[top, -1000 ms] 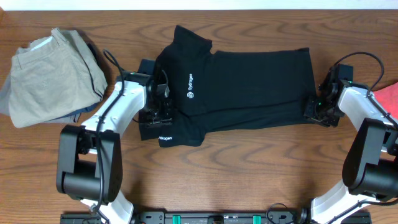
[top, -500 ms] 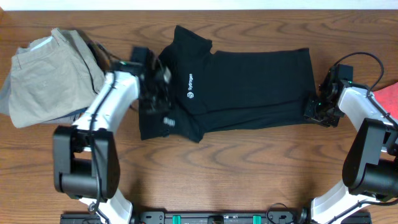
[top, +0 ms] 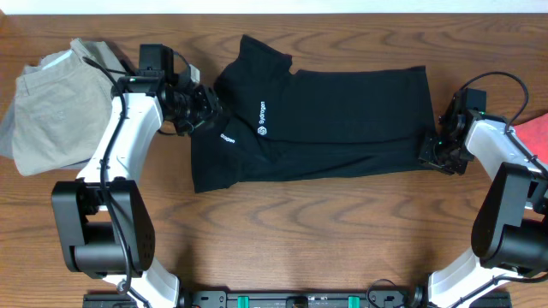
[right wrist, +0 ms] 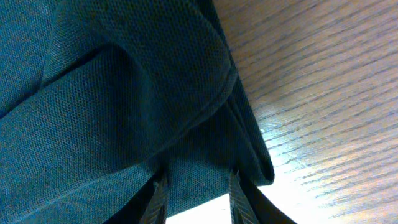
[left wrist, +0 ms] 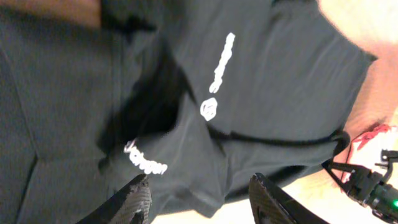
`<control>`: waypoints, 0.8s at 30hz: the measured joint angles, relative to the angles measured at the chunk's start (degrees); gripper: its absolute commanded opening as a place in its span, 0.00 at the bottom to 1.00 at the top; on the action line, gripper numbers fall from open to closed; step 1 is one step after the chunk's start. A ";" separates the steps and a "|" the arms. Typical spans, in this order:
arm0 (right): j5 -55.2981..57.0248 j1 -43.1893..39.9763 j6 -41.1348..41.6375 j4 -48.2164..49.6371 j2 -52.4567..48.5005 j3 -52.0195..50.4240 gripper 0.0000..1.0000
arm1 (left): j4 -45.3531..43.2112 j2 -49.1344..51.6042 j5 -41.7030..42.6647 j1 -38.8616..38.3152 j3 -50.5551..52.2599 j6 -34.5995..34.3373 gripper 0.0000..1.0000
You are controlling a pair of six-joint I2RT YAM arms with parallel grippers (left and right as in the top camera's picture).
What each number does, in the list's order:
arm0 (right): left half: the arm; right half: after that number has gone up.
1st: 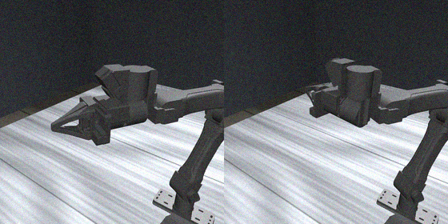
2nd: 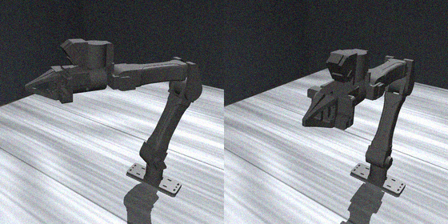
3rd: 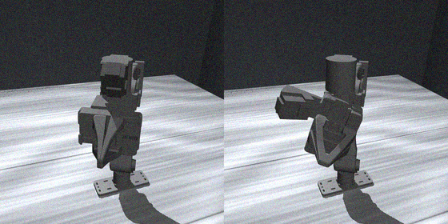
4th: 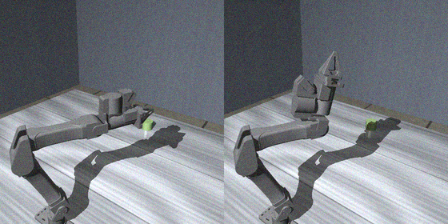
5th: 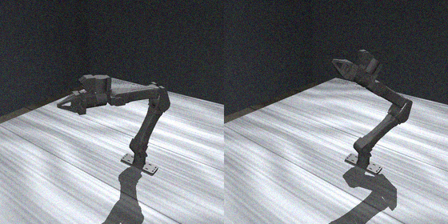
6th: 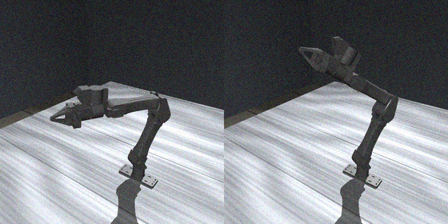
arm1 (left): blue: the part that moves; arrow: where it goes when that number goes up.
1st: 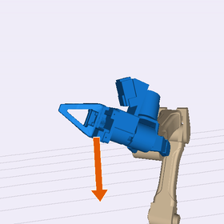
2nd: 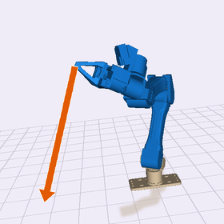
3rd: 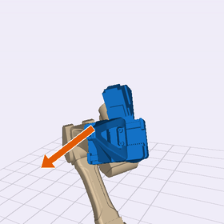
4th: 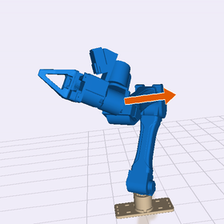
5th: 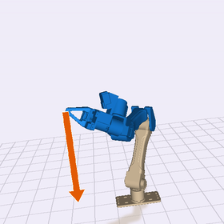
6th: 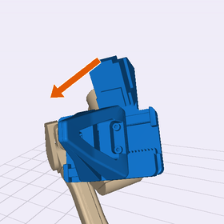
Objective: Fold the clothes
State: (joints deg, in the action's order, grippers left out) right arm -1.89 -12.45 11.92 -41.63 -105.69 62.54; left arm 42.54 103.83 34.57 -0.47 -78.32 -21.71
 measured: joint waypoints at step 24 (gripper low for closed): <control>-0.02 0.00 0.00 -0.42 0.00 0.00 0.31 | -3.67 6.25 -16.48 -7.63 3.85 -0.02 0.33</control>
State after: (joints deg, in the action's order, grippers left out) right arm -1.91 -12.45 11.92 -42.04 -105.69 62.54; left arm 38.87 110.08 18.09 -8.10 -74.48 -21.74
